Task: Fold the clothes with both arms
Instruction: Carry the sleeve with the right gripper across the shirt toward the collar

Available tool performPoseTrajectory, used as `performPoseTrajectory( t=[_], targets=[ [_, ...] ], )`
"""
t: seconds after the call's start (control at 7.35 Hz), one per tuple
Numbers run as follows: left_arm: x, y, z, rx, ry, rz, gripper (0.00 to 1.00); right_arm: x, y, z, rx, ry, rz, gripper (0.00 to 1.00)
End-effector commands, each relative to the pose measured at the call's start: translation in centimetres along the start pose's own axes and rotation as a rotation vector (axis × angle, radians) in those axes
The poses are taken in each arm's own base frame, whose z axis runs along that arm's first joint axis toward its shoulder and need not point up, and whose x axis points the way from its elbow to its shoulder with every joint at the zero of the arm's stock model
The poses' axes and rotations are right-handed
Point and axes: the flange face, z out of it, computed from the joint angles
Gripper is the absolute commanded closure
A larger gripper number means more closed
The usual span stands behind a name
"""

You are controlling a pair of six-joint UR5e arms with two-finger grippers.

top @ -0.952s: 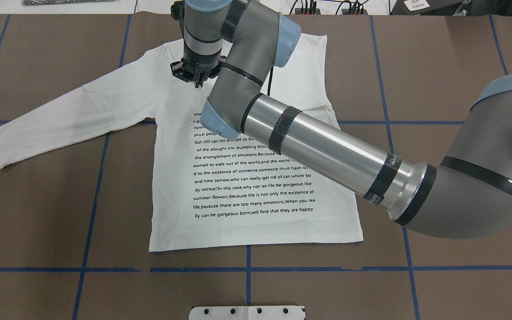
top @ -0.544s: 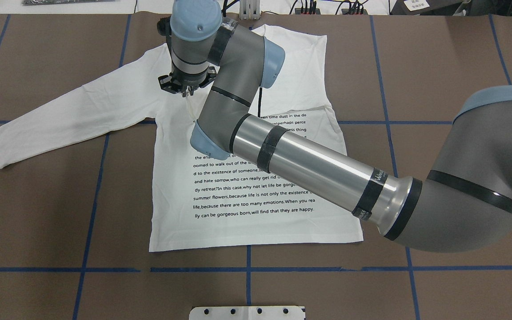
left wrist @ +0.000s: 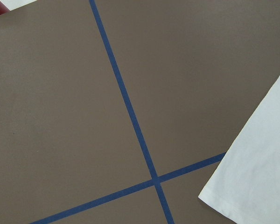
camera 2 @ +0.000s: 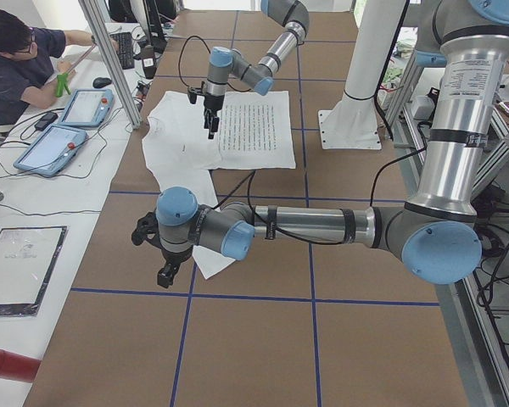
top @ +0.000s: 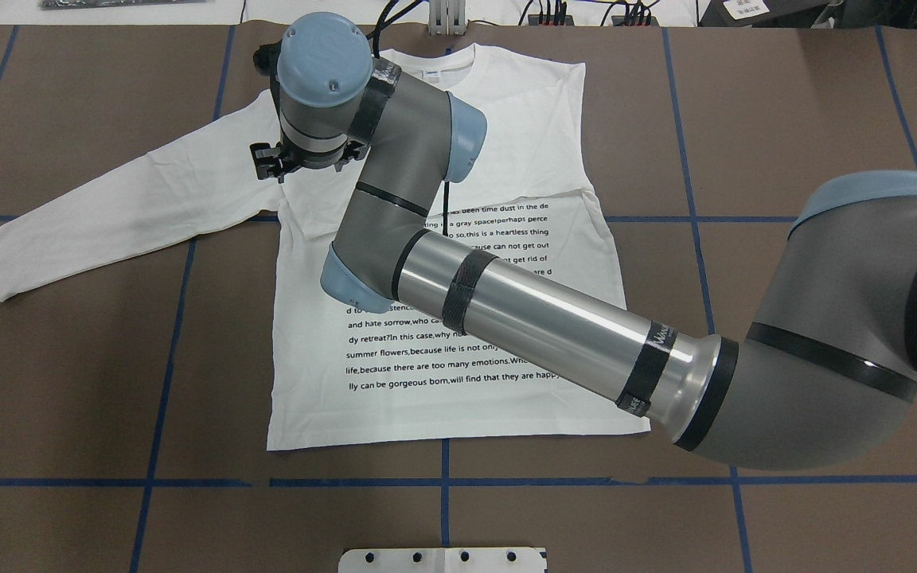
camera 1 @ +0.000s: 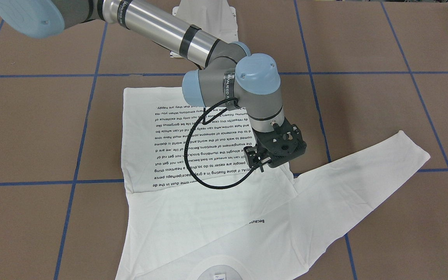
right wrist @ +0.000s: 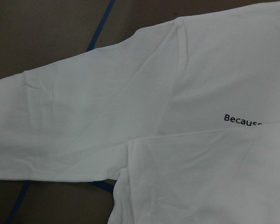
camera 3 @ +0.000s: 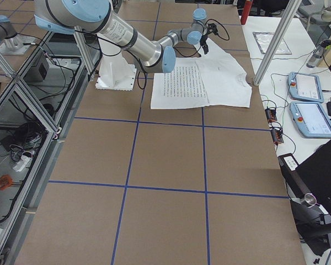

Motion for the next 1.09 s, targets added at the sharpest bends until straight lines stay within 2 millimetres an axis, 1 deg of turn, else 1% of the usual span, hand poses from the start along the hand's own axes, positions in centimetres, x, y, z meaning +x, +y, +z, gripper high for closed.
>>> performPoseTrajectory(
  t=[0.0,0.14,0.27,0.41,0.54,0.68,0.82,0.95],
  targets=[
    [3.0,-0.4,1.6,0.037,0.015,-0.123,0.01,1.2,-0.2,-2.7,-0.024,0.062,0.086,0.01],
    [3.9,1.5,3.3,0.043,0.034,-0.153,0.01,3.5,0.2,-5.5,-0.061,0.138,0.11,0.01],
    [5.5,3.2,4.8,0.062,0.064,-0.208,0.01,6.3,0.2,-7.6,-0.101,0.161,0.145,0.01],
    [8.1,4.5,6.8,0.068,0.095,-0.28,0.01,10.5,-0.8,-9.6,-0.147,0.158,0.199,0.0],
    [10.4,5.9,7.8,0.078,0.083,-0.328,0.01,15.7,0.0,-11.9,-0.168,0.166,0.229,0.0],
    [12.7,6.3,8.7,0.078,0.064,-0.39,0.01,21.3,0.8,-14.4,-0.202,0.185,0.206,0.0],
    [12.9,7.0,9.4,0.054,0.061,-0.408,0.01,26.8,1.0,-17.1,-0.24,0.196,0.195,0.0],
    [14.1,7.4,11.2,0.011,0.059,-0.404,0.01,32.8,1.9,-19.0,-0.265,0.192,0.186,0.0]
  ],
)
